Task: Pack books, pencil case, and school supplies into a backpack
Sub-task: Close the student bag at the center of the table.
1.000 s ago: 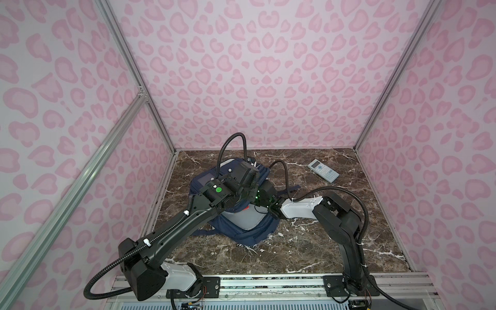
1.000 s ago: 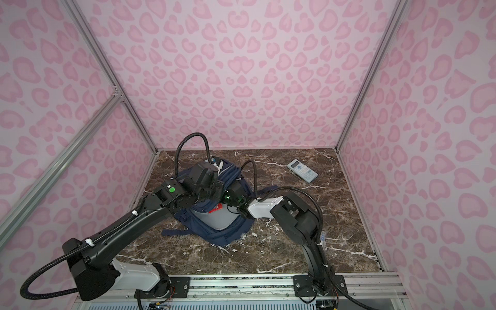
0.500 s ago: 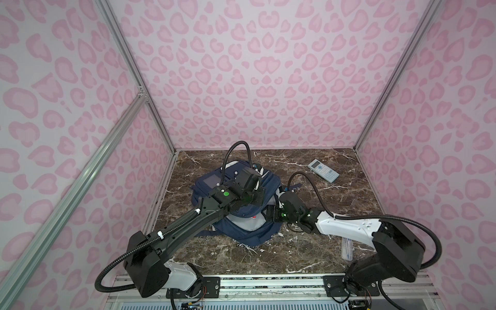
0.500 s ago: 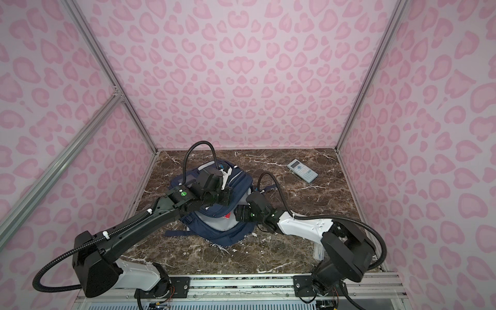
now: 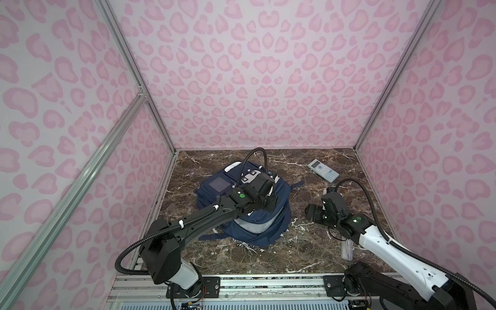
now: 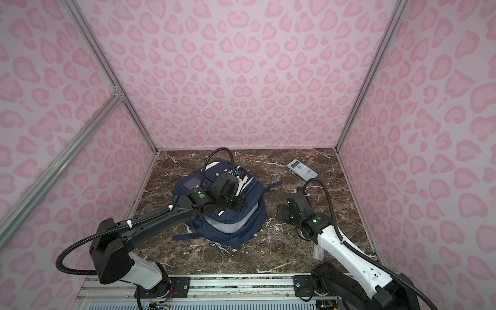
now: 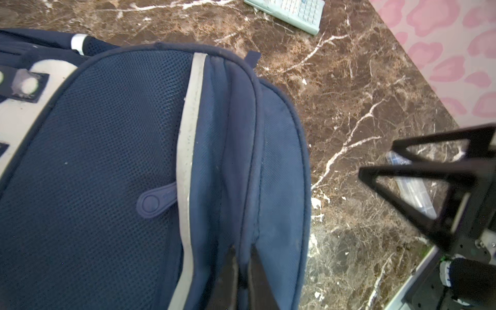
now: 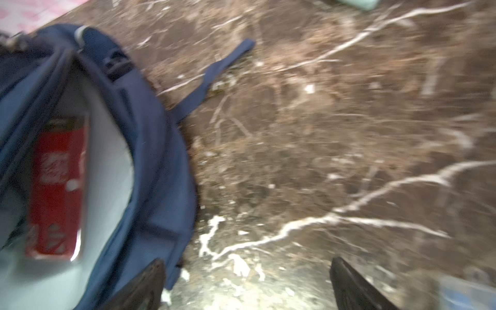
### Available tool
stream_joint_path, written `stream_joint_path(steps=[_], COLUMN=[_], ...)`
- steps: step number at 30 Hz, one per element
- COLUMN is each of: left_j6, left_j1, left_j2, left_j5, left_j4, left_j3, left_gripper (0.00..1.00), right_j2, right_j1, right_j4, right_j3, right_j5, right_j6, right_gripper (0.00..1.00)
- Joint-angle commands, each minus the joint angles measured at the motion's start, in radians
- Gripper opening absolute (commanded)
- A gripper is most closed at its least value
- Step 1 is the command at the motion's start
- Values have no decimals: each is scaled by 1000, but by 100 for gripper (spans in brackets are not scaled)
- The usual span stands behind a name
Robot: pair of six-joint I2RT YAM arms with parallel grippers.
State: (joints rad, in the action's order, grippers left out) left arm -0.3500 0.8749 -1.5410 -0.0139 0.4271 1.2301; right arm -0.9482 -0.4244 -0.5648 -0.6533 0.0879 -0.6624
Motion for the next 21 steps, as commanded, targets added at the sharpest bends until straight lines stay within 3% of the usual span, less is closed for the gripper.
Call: stream_joint_path(steps=[1, 2, 4, 6, 8, 13, 21], left_j6=[-21, -28, -43, -47, -50, -56, -44], left_j1=[12, 12, 15, 20, 21, 21, 18], left_j2=[5, 11, 28, 60, 105, 202, 255], left_j5=[40, 45, 47, 45, 36, 36, 63], left_j4=[-122, -130, -142, -147, -157, -174, -212], left_j3=[-5, -11, -28, -51, -86, -176, -265], left_gripper=[29, 35, 35, 41, 44, 48, 48], right_j2=[48, 45, 13, -65, -164, -396, -413], right_j1=[141, 228, 381, 493, 541, 549, 443], right_j4=[-116, -107, -78, -70, -72, -90, -81], right_j3=[21, 26, 44, 48, 38, 7, 71], right_j5=[74, 12, -81, -62, 3, 18, 45], right_j6=[38, 38, 48, 79, 84, 116, 12], right_gripper=[98, 98, 98, 98, 98, 97, 93])
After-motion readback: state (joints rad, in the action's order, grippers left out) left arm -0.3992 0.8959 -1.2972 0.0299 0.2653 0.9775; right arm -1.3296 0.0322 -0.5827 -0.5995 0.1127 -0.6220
